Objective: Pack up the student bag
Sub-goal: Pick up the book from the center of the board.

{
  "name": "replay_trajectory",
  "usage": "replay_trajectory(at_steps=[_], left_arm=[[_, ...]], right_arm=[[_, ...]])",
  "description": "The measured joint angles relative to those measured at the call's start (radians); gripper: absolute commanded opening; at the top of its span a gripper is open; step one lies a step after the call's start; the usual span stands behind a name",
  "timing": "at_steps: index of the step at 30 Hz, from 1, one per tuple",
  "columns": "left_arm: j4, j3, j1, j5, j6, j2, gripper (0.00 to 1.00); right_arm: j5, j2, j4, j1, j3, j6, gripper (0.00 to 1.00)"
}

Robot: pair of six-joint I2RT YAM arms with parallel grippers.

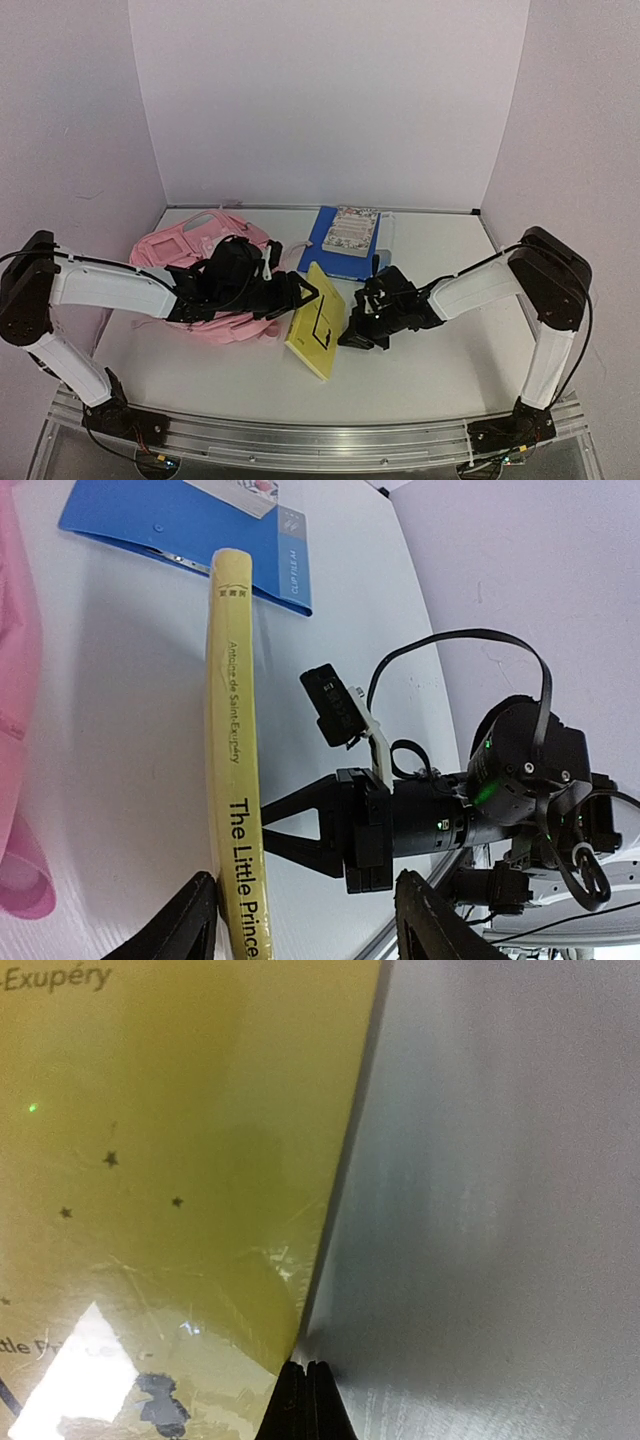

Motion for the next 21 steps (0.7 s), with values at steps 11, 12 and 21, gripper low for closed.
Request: replay_trajectory(at_steps=[11, 12, 21], left_arm=[[-0.148, -0.179, 0.026, -0.114, -0.041, -0.241, 0.66], [-0.173, -0.187, 0.033, -0.123, -0.044, -0.265, 0.66], [-0.389, -0.205, 0.122, -0.145, -0.067, -0.39, 0.71]], right_arm=[[0.008, 0.138, 0.064, 0.046, 0.155, 0.039, 0.0], [0.009, 0.148, 0.07, 0.05, 0.166, 0.041, 0.0], [0.015, 0.173, 0.098, 0.065, 0.188, 0.061, 0.0]])
